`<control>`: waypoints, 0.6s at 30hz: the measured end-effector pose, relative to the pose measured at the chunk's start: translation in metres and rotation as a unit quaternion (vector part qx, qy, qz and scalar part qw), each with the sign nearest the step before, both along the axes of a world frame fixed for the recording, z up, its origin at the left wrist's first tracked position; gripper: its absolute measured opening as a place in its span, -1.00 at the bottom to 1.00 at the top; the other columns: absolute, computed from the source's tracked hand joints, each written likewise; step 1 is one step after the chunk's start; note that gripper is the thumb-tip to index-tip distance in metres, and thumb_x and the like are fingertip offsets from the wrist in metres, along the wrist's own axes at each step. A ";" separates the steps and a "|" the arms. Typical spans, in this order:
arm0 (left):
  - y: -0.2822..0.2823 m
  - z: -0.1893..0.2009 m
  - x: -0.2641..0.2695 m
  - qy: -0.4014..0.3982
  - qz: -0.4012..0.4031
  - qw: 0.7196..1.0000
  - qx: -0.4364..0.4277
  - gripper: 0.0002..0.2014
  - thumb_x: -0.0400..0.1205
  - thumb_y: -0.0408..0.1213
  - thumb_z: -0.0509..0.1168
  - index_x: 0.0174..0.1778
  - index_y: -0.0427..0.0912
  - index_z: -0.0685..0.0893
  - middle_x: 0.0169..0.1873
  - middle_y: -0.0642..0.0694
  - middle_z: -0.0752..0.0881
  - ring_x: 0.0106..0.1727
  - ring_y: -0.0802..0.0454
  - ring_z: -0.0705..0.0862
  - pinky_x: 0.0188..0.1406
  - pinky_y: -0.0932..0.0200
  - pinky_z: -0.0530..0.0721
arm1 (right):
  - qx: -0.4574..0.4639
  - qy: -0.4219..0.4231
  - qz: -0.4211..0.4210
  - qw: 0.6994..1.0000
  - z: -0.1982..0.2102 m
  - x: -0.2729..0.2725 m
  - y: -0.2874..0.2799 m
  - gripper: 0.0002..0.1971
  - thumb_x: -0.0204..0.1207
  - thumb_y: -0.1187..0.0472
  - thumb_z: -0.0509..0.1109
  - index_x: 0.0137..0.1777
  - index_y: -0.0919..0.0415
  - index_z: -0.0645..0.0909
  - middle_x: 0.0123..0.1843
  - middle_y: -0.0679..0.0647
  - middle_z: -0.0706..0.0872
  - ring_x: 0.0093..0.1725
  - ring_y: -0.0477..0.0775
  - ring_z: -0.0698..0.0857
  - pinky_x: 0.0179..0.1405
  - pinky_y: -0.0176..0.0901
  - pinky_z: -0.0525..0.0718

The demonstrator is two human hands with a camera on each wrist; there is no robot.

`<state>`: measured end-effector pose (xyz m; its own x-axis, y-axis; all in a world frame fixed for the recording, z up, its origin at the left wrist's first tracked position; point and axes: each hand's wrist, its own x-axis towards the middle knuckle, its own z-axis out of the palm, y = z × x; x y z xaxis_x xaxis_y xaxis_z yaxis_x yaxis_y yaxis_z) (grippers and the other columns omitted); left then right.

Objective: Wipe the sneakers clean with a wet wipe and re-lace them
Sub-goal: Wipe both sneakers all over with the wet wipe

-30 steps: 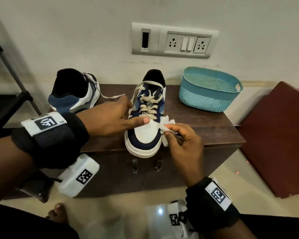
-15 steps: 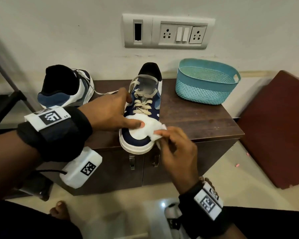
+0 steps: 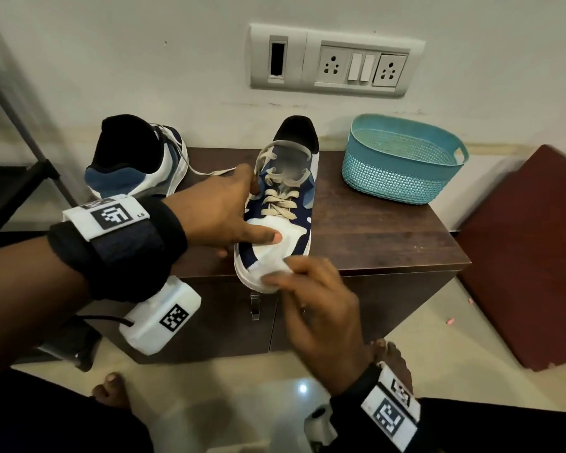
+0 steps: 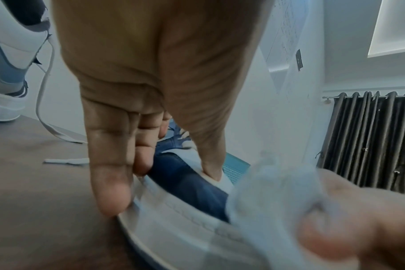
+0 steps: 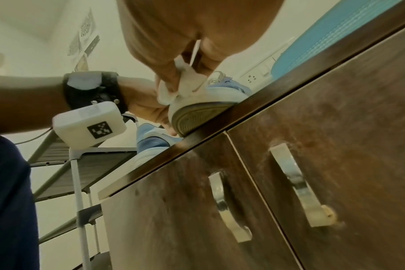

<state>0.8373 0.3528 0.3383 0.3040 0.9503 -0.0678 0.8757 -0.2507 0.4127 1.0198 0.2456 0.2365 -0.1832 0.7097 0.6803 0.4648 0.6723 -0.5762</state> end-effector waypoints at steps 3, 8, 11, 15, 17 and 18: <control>-0.001 0.002 0.003 0.016 -0.008 1.000 0.005 -0.16 0.40 0.24 0.56 0.40 -0.15 0.35 -0.28 0.17 0.50 -0.18 0.03 0.57 -0.34 0.21 0.39 | 0.028 -0.021 0.016 0.999 -0.006 0.005 0.001 -0.73 0.54 0.57 0.40 0.12 0.32 0.83 0.09 0.17 0.73 0.12 0.13 0.71 0.09 -0.06 0.70; -0.001 0.003 0.002 0.013 0.002 1.000 -0.002 -0.16 0.41 0.22 0.56 0.43 -0.13 0.34 -0.27 0.22 0.46 -0.06 0.01 0.56 -0.10 0.14 0.42 | -0.013 0.084 -0.076 0.993 -0.015 0.009 0.006 -0.70 0.50 0.64 0.46 0.10 0.32 0.81 0.11 0.13 0.74 0.13 0.04 0.77 -0.02 0.08 0.78; -0.003 0.002 0.003 0.009 0.000 1.000 -0.004 -0.17 0.42 0.24 0.56 0.42 -0.12 0.34 -0.26 0.19 0.49 -0.09 0.00 0.58 -0.13 0.11 0.43 | 0.008 0.040 -0.036 0.999 -0.019 -0.001 -0.009 -0.70 0.48 0.63 0.48 0.10 0.31 0.83 0.11 0.17 0.74 0.12 0.12 0.76 0.00 0.06 0.76; -0.003 0.003 0.003 0.008 0.002 1.000 -0.007 -0.18 0.43 0.22 0.56 0.43 -0.12 0.33 -0.24 0.21 0.46 -0.03 -0.01 0.58 -0.07 0.13 0.45 | -0.036 0.134 -0.088 0.986 -0.015 0.016 0.010 -0.68 0.51 0.62 0.48 0.09 0.23 0.82 0.09 0.03 0.78 0.10 -0.04 0.80 0.04 0.02 0.80; -0.003 0.004 0.004 0.007 0.003 1.000 -0.007 -0.19 0.43 0.22 0.56 0.42 -0.11 0.33 -0.25 0.20 0.48 -0.05 0.00 0.58 -0.09 0.12 0.44 | -0.047 0.140 -0.097 0.984 -0.012 0.013 0.007 -0.70 0.51 0.59 0.49 0.09 0.22 0.83 0.08 0.00 0.79 0.08 -0.05 0.81 0.05 -0.04 0.81; -0.003 0.004 0.004 0.008 0.001 1.000 -0.007 -0.19 0.43 0.22 0.55 0.41 -0.11 0.33 -0.25 0.19 0.48 -0.06 0.00 0.58 -0.10 0.12 0.44 | -0.051 0.133 -0.091 0.986 -0.012 0.009 0.001 -0.70 0.51 0.59 0.50 0.09 0.23 0.83 0.08 0.03 0.79 0.07 -0.04 0.81 0.04 -0.10 0.80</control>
